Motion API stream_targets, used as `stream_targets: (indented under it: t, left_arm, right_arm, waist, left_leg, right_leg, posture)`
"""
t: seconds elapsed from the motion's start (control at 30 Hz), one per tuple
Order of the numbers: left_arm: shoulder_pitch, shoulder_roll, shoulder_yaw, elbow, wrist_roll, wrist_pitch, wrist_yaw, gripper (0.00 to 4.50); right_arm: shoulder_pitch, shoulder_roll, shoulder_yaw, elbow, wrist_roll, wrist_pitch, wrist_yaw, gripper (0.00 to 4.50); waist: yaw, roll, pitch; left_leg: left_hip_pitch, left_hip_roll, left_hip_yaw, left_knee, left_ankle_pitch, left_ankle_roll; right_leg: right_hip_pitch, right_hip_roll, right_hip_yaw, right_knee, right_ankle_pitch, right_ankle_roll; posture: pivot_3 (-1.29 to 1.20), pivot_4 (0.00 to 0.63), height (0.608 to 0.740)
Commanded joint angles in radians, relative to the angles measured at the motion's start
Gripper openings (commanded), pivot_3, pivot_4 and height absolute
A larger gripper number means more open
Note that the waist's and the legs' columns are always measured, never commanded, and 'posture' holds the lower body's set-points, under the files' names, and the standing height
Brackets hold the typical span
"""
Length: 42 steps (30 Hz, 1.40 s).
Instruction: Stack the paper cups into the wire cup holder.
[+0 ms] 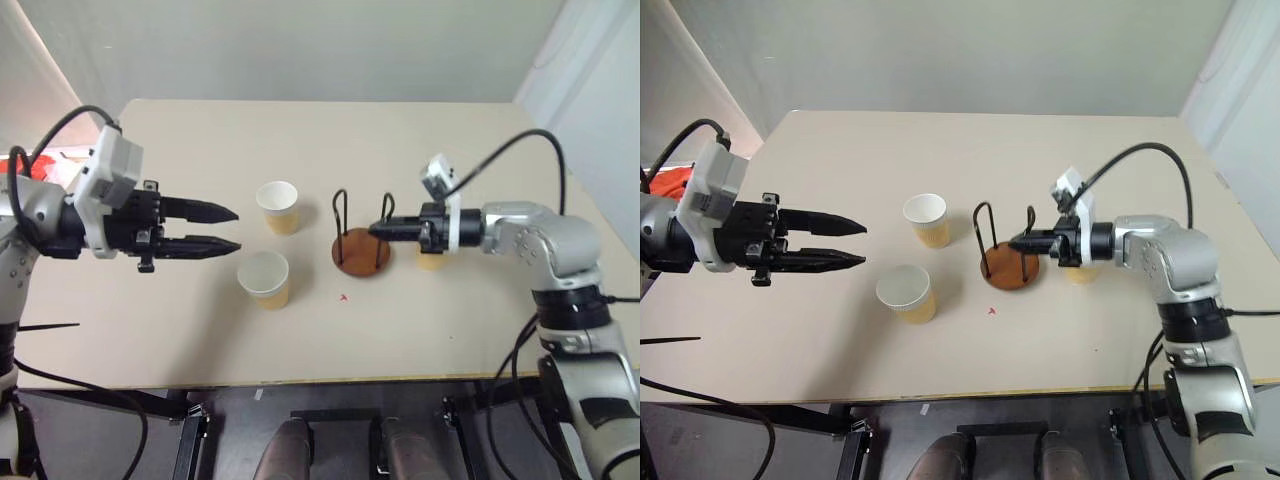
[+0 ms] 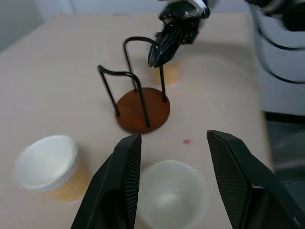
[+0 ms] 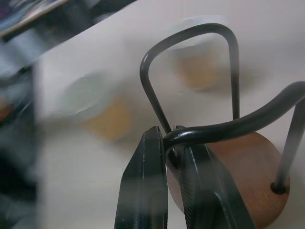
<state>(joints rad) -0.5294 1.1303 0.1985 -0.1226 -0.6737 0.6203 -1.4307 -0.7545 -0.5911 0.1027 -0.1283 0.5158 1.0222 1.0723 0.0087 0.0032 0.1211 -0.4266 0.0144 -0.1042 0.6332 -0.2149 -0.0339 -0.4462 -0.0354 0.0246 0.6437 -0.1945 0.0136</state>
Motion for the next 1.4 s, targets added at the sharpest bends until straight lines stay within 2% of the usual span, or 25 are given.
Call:
stream_targets:
  t: [0.03,0.3,0.53,0.77,0.87,0.97,1.07,1.13,1.4]
  left_arm:
    - [0.023,0.037,-0.045,-0.079,0.037,-0.029,-0.029,2.39]
    - [0.003,0.033,-0.099,-0.118,0.057,-0.034,-0.027,2.39]
    - [0.018,0.038,-0.088,-0.117,0.064,-0.037,-0.030,2.39]
    - [-0.008,0.018,-0.102,-0.096,0.085,-0.047,-0.013,2.39]
    - [-0.026,0.006,-0.107,-0.077,0.094,-0.057,-0.014,2.39]
    - [-0.063,-0.008,-0.109,-0.052,0.094,-0.066,-0.017,2.39]
    - [-0.096,-0.029,-0.119,-0.031,0.092,-0.075,-0.018,2.39]
    - [-0.116,-0.049,-0.126,-0.024,0.083,-0.072,-0.019,2.39]
    - [-0.141,-0.077,-0.148,-0.019,0.100,-0.071,-0.015,2.39]
  right_arm:
    - [0.058,-0.030,0.022,-0.157,0.072,0.025,0.028,0.03]
    - [0.090,0.035,0.073,-0.162,0.035,-0.053,-0.061,0.03]
    - [0.081,-0.009,0.145,-0.129,-0.016,-0.119,-0.027,0.03]
    - [0.057,-0.106,0.211,-0.122,-0.087,-0.222,0.069,2.32]
    - [0.069,-0.243,0.216,-0.155,-0.157,-0.373,0.183,3.29]
    - [0.039,-0.393,0.162,-0.159,-0.210,-0.475,0.254,4.31]
    - [-0.033,-0.450,0.106,-0.091,-0.210,-0.520,0.290,4.31]
    - [-0.073,-0.451,0.116,0.005,-0.250,-0.569,0.302,4.31]
    - [-0.127,-0.341,0.232,0.366,-0.448,-0.767,0.312,4.31]
  waist:
    - [-0.001,0.000,0.000]
    - [-0.007,-0.001,0.000]
    - [-0.004,-0.001,0.000]
    - [-0.003,-0.001,-0.001]
    - [0.000,-0.001,-0.001]
    - [0.007,-0.002,-0.001]
    - [0.001,-0.002,-0.001]
    - [-0.003,-0.002,-0.001]
    - [-0.003,-0.001,-0.001]
  left_leg:
    - [0.000,0.000,0.000,0.001,0.000,0.000]
    - [0.002,0.000,0.001,0.006,0.007,0.004]
    - [0.002,0.000,0.000,0.005,0.009,0.004]
    - [0.000,0.000,0.001,0.004,0.006,0.004]
    - [-0.001,0.000,0.000,0.004,0.006,0.004]
    - [-0.003,-0.001,0.000,0.004,0.006,0.004]
    - [-0.003,-0.001,0.001,0.004,0.005,0.004]
    - [-0.002,-0.001,0.001,0.004,0.005,0.004]
    - [0.000,0.000,0.001,0.005,0.006,0.006]
  right_leg:
    - [0.001,0.000,0.000,0.000,-0.001,-0.002]
    - [0.002,0.000,0.003,0.002,0.002,-0.005]
    - [0.002,0.000,0.003,0.001,0.003,-0.007]
    - [0.001,0.000,0.002,0.000,0.002,-0.007]
    - [0.000,0.000,0.002,0.000,0.002,-0.007]
    - [-0.001,-0.001,0.002,0.000,0.002,-0.006]
    - [-0.001,-0.001,0.002,0.000,0.002,-0.006]
    - [-0.001,-0.001,0.003,0.000,0.003,-0.006]
    - [0.001,-0.001,0.003,0.000,0.006,0.000]
  posture:
    - [0.00,0.150,0.740]
    - [0.00,0.150,0.740]
    - [0.00,0.150,0.740]
    - [0.00,0.150,0.740]
    - [0.00,0.150,0.740]
    - [0.00,0.150,0.740]
    - [0.00,0.150,0.740]
    - [0.00,0.150,0.740]
    - [0.00,0.150,0.740]
